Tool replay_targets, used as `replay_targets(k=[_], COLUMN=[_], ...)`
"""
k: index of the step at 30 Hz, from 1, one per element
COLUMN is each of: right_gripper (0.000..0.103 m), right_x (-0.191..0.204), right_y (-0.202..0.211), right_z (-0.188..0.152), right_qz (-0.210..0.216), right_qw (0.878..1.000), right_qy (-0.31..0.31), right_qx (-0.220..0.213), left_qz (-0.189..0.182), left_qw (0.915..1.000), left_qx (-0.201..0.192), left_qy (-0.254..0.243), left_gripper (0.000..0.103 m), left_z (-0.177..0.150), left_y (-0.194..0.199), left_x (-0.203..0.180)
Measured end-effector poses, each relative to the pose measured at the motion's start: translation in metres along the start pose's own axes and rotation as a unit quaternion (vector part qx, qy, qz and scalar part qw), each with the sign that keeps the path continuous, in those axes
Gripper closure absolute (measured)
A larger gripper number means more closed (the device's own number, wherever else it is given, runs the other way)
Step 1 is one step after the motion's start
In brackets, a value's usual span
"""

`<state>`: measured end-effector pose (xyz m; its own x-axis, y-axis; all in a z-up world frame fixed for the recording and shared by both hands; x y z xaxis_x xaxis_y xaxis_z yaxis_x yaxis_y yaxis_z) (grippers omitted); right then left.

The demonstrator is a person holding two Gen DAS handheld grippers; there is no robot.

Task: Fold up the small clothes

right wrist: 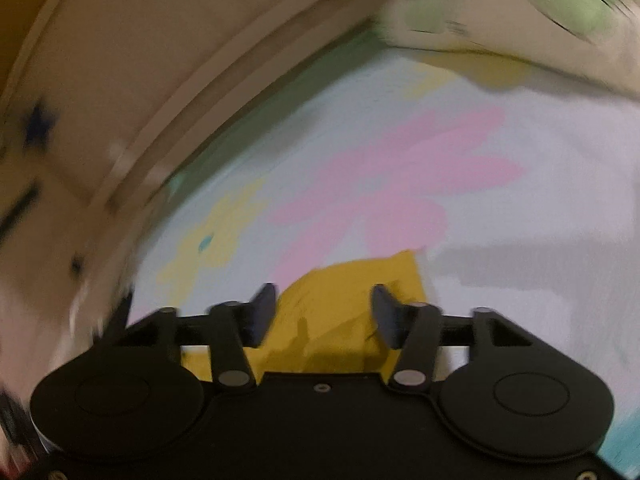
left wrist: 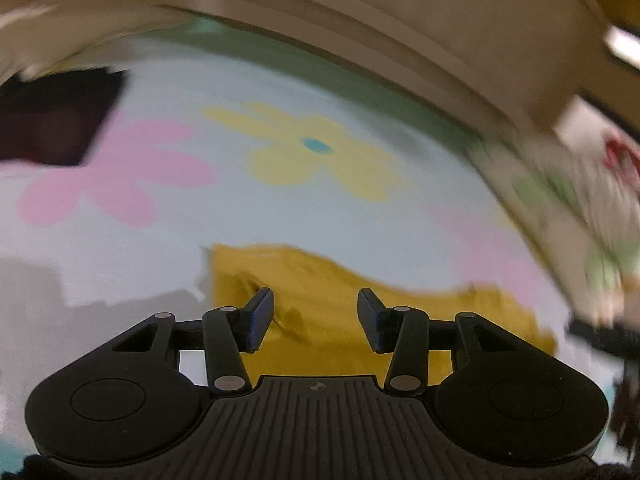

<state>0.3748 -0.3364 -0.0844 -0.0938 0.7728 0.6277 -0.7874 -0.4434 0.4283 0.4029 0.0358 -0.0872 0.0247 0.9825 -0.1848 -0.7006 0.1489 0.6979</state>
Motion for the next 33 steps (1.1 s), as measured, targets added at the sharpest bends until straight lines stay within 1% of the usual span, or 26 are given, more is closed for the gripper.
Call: replay_targets(k=[1, 3, 6, 9, 13, 16, 18, 20, 23, 26, 29, 33], right_gripper=[0.054, 0.055, 0.056, 0.056, 0.056, 0.056, 0.056, 0.058, 0.058, 0.058, 0.058, 0.058], right_x=[0.009, 0.025, 0.042, 0.046, 0.040, 0.027, 0.017, 0.010, 0.002, -0.011, -0.023, -0.024], right_y=[-0.001, -0.004, -0.014, -0.022, -0.032, -0.047, -0.055, -0.064, -0.075, -0.082, -0.083, -0.081], right_z=[-0.006, -0.022, -0.046, -0.059, -0.066, -0.061, -0.051, -0.039, -0.022, -0.008, -0.005, -0.003], right_qz=[0.004, 0.013, 0.012, 0.000, -0.018, -0.042, -0.060, -0.060, -0.067, -0.073, -0.075, -0.080], right_qw=[1.000, 0.996, 0.988, 0.983, 0.979, 0.978, 0.979, 0.983, 0.985, 0.991, 0.993, 0.993], right_qy=[0.027, 0.074, 0.122, 0.149, 0.165, 0.172, 0.164, 0.151, 0.143, 0.109, 0.086, 0.084], right_qx=[0.016, 0.048, 0.088, 0.107, 0.118, 0.114, 0.101, 0.087, 0.065, 0.039, 0.025, 0.020], left_qz=[-0.004, -0.011, -0.013, 0.005, 0.019, 0.030, 0.032, 0.031, 0.034, 0.035, 0.036, 0.041], left_qw=[0.9997, 0.9977, 0.9935, 0.9917, 0.9935, 0.9952, 0.9961, 0.9968, 0.9974, 0.9984, 0.9990, 0.9988], left_qx=[0.001, 0.010, 0.033, 0.043, 0.041, 0.042, 0.040, 0.035, 0.028, 0.023, 0.022, 0.017], left_qy=[-0.023, -0.066, -0.108, -0.121, -0.104, -0.083, -0.071, -0.064, -0.057, -0.039, -0.015, 0.019], left_gripper=[0.059, 0.058, 0.059, 0.059, 0.059, 0.059, 0.059, 0.059, 0.059, 0.059, 0.058, 0.059], left_z=[-0.007, -0.024, -0.049, -0.057, -0.049, -0.040, -0.031, -0.020, -0.007, 0.001, 0.007, 0.016], left_y=[0.003, 0.006, 0.001, -0.011, -0.025, -0.042, -0.052, -0.061, -0.075, -0.085, -0.093, -0.092], left_x=[-0.008, -0.025, -0.039, -0.039, -0.033, -0.027, -0.025, -0.023, -0.020, -0.013, -0.005, 0.005])
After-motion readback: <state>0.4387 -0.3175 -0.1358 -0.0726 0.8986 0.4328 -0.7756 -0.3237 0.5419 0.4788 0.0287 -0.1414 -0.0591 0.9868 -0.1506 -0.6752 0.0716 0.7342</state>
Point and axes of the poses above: each gripper's, at about its wrist camera, not at the fingertips, and y roughly against the way its jaws point, x to its left, z to its top, the point moved 9 cm from there along -y, roughly the way its jaws point, and after that the axes turned 13 degrees about z, right-handed, at the moved point
